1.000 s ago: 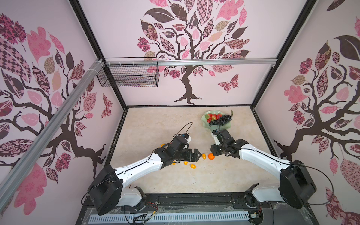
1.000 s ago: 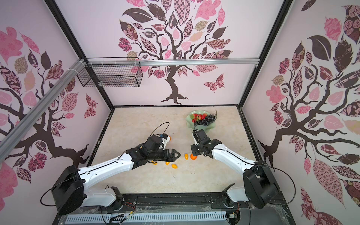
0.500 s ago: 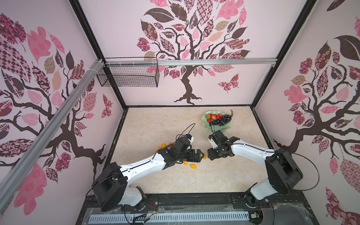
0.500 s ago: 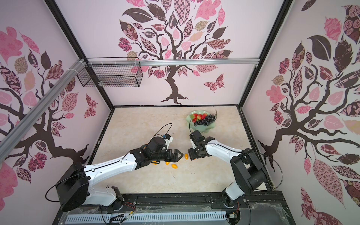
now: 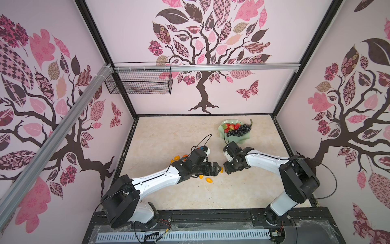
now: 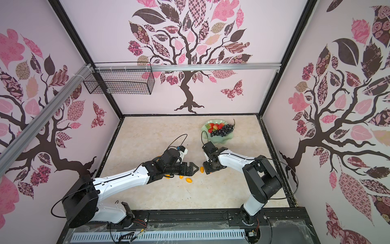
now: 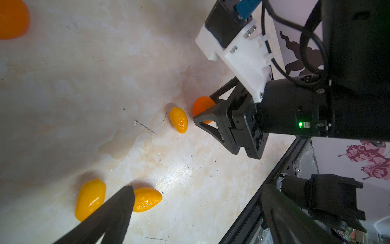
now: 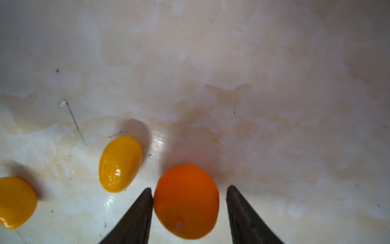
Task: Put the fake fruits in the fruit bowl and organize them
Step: 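Lower the right gripper over a small orange beside the yellow fruits, then close the right gripper on the small orange, then carry the orange with the right gripper over the bowl while the left gripper follows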
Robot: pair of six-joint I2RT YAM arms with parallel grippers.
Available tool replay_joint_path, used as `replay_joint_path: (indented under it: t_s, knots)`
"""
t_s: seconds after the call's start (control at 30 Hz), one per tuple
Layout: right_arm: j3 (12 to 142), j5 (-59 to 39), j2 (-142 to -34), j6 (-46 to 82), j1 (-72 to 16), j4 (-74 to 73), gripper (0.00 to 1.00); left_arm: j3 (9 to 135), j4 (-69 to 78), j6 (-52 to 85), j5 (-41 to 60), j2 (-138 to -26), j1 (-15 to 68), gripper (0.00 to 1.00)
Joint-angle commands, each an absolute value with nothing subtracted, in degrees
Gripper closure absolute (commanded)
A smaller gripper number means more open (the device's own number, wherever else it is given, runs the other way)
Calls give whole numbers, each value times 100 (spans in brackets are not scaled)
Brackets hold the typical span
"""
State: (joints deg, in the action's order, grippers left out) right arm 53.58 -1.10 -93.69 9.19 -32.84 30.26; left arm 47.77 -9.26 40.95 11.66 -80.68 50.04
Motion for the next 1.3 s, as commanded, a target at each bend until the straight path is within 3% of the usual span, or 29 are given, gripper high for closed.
replay_joint_path:
  t_s: [0.0,0.73,1.0,1.27]
  knots:
    - [5538,-12,-9534,879,-3322,3191,46,4868,-828,4072,1160,-8148,5027,1]
    - [5490,26,-9437,879,-3349,3235,54,4926,-837,4122,1129,-8182,5030,1]
    - [5194,-270,-8522,926,-3295,3187,57,5153,-686,4192,1116,-8421,5031,2]
    - [5097,-785,-7513,773,-2482,3108,59,6085,-729,4048,1194,-9053,5027,2]
